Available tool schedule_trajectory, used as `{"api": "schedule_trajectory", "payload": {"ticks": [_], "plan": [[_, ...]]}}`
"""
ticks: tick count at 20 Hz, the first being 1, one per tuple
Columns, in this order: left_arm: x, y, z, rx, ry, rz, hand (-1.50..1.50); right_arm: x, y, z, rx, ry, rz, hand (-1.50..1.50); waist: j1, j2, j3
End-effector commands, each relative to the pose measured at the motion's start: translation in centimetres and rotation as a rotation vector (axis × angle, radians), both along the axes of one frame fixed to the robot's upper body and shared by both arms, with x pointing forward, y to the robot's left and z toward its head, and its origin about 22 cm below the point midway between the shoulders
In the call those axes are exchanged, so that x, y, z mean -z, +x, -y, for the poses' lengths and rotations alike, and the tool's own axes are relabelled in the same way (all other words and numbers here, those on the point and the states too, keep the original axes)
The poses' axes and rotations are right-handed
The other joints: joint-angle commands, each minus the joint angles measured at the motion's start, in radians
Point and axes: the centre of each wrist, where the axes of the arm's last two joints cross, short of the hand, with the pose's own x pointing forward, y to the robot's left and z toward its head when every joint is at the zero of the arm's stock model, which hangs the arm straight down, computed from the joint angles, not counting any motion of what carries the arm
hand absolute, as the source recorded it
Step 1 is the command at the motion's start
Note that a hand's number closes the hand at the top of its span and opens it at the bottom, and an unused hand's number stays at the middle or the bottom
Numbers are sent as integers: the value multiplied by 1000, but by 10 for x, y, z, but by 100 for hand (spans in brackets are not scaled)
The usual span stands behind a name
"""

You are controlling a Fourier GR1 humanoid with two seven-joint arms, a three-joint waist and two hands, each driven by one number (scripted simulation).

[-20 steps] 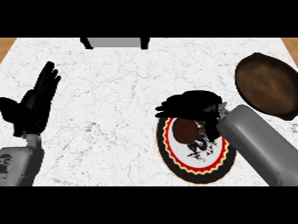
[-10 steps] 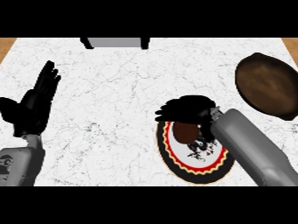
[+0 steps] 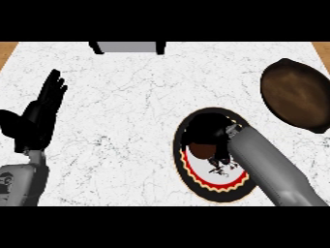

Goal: Pick the cupcake from the plate and place it in the pan

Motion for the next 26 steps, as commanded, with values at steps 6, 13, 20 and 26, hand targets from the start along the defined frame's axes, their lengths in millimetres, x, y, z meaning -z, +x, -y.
{"api": "schedule_trajectory", "payload": {"ticks": [6, 13, 20, 26], "plan": [[-6, 2, 9, -22, 6, 24, 0, 16, 5, 3, -105, 37, -6, 150, 0, 0, 0], [14, -15, -20, -72, -3, -20, 0, 48, -46, 50, 299, 23, -16, 150, -70, -20, -2], [2, -20, -30, -108, 23, -5, 0, 30, -97, 87, 622, 265, 195, 150, -112, -31, -1], [8, -26, -18, -80, 5, -12, 0, -38, -135, 102, 722, 577, 360, 150, -88, -24, -2]]}}
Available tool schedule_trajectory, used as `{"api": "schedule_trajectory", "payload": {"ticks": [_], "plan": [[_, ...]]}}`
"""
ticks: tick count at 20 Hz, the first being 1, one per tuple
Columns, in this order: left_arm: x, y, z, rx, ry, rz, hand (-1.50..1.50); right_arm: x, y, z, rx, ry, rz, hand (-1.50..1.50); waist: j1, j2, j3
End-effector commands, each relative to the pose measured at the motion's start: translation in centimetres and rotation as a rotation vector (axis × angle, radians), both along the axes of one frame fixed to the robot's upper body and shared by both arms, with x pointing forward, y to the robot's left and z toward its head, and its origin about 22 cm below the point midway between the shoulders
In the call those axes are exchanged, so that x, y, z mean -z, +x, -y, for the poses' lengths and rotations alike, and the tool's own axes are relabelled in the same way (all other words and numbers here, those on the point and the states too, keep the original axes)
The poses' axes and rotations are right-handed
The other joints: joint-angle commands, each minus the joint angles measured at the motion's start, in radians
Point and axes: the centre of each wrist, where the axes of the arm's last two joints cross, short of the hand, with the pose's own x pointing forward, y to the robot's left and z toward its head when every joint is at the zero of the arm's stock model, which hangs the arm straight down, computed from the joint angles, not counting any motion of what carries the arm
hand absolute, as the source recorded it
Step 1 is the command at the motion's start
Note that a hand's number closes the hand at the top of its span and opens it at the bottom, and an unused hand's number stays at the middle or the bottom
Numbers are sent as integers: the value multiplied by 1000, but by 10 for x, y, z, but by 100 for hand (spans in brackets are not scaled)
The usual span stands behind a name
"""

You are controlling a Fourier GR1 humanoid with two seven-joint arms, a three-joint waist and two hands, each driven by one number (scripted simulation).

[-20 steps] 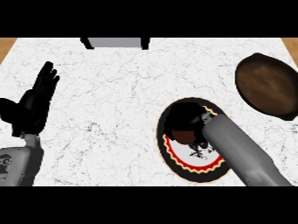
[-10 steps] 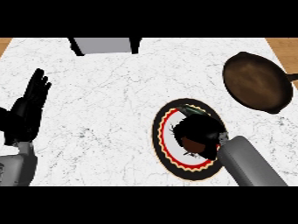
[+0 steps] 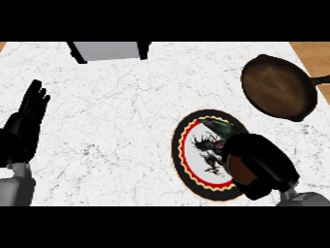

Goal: Pick the cupcake from the plate and place it in the pan

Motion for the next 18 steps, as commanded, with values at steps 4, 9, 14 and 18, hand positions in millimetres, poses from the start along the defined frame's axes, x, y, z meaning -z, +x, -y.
{"api": "schedule_trajectory", "payload": {"ticks": [4, 9, 14, 18], "plan": [[-3, 8, 10, 49, 5, 4, 0, -67, -64, 33, 184, 215, 177, 150, 32, 17, 1], [-8, 13, 34, 68, -2, 13, 0, -102, -49, 62, 288, 387, 159, 150, 77, 28, 2], [-3, 17, 22, 85, -11, 28, 0, -113, -14, 91, 379, 555, 110, 150, 90, 31, 2], [-16, 25, 31, 110, 4, 25, 0, -103, 40, 125, 458, 537, 131, 150, 105, 34, 2]]}}
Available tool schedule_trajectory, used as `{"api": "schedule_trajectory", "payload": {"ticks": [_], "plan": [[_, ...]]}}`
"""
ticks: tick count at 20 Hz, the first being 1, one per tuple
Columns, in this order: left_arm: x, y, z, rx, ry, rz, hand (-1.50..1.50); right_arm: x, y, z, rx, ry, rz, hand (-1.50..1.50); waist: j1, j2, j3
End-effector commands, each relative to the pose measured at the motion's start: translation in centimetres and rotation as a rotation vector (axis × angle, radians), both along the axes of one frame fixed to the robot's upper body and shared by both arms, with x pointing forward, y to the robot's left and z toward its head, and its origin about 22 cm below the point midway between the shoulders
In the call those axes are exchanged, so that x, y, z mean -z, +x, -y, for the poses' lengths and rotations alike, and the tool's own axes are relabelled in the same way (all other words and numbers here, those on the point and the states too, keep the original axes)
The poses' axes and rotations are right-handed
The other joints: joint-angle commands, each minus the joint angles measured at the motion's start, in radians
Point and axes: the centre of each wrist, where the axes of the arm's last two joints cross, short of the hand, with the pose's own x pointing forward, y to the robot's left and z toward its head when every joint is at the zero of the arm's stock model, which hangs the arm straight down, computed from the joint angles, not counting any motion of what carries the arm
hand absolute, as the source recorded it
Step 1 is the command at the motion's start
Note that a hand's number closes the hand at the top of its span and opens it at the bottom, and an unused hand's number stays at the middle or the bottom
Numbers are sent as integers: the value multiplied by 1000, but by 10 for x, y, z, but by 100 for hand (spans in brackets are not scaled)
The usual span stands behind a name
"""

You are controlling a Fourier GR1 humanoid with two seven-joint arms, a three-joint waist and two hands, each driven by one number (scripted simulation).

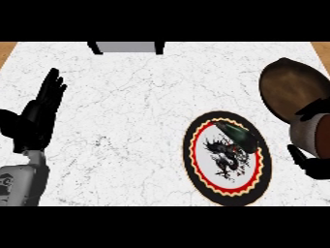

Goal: Pick the cupcake from the plate and place it in the pan

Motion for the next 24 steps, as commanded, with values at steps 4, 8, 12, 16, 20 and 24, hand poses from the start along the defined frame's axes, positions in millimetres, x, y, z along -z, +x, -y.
{"api": "schedule_trajectory", "payload": {"ticks": [4, 8, 12, 16, 20, 24], "plan": [[5, 0, 10, 38, -14, 3, 0, 14, 68, 59, 141, -11, 44, 150, 26, 7, 2], [1, 8, 8, 43, -5, 7, 0, 23, 92, 80, 212, -144, 98, 150, 49, 16, 3], [-11, 8, 3, 72, -10, 28, 0, 34, 113, 93, 275, -196, 105, 150, 64, 20, 4], [-2, 7, 18, 84, -14, 26, 0, 53, 120, 105, 305, -160, 81, 150, 80, 28, 6], [-2, 13, 19, 70, -13, 40, 0, 70, 125, 102, 297, -167, 70, 150, 86, 35, 7], [-15, 16, 28, 101, -4, 40, 0, 79, 125, 106, 275, -70, -89, -150, 92, 35, 8]]}}
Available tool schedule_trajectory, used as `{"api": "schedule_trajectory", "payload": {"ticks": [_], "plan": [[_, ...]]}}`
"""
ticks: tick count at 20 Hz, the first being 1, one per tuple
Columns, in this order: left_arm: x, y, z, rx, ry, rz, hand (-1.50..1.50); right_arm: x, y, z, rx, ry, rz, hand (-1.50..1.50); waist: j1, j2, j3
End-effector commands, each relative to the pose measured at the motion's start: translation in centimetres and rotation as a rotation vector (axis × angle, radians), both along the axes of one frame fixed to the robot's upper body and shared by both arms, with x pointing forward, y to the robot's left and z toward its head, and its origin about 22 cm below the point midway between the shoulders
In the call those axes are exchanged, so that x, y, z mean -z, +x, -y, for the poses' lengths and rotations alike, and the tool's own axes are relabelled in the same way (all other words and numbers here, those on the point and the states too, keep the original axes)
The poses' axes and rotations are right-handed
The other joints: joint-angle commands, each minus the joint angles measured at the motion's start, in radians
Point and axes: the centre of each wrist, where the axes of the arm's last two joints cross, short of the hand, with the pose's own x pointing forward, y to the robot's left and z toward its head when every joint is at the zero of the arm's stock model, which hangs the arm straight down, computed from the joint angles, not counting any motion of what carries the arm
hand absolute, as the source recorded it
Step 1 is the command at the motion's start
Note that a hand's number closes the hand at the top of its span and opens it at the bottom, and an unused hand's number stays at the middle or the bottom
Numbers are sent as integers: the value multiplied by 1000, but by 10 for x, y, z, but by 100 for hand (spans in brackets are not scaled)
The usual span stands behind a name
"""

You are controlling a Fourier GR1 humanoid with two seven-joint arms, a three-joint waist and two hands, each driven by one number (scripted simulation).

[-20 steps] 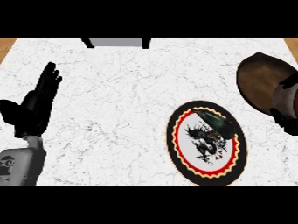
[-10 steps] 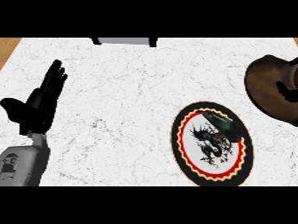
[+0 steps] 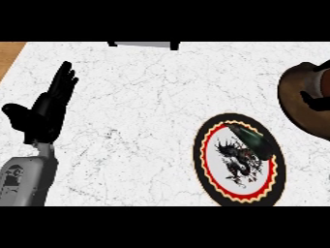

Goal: Pick the cupcake from the plate and place it in the pan

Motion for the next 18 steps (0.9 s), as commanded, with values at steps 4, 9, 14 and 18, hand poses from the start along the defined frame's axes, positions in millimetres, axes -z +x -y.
{"api": "schedule_trajectory", "payload": {"ticks": [4, 9, 14, 18], "plan": [[-5, 4, 11, 10, -8, 7, 0, 25, -1, -3, -115, 192, -293, -150, 9, 6, 1], [7, 0, 3, -5, -2, 2, 0, 25, -6, 7, -159, 215, -227, -150, -2, 4, 1], [3, -1, -8, -16, -2, -15, 0, 31, -15, 16, -176, 385, -59, -150, -19, -2, 2], [4, -3, 0, -28, -10, -6, 0, 14, -33, 54, -181, 572, 14, -150, -33, -9, 1]]}}
